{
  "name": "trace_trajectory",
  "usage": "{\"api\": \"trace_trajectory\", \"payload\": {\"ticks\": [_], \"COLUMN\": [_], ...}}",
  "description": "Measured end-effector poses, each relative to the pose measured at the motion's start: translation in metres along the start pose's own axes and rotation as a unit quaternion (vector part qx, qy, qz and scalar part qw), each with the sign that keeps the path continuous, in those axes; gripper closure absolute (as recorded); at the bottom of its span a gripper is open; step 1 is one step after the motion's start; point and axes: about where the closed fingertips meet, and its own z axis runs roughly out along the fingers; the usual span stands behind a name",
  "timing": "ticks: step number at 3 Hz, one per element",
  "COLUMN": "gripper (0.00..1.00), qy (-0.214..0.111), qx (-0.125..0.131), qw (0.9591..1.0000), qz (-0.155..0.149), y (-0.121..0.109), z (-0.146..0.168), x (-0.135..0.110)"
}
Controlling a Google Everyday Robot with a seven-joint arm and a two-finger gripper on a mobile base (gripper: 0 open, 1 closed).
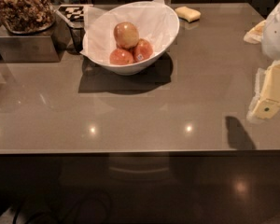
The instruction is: Pick apple from white bowl
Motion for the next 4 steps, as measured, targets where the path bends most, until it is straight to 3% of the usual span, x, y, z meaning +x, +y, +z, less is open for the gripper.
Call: {"api": "trace_trajectory", "payload": {"ticks": [2,3,4], "gripper": [0.0,0.0,0.0], "qy": [-0.008,-0.066,-0.178], "qx": [0.01,0.044,0.081], "qw": [0.9999,0.9961,0.9777], "qz": [0.009,0.04,0.076], "y": [-0.003,-0.028,-0.079], "z": [-0.003,-0.012,-0.019], "x": [0.0,0.001,-0.011]}}
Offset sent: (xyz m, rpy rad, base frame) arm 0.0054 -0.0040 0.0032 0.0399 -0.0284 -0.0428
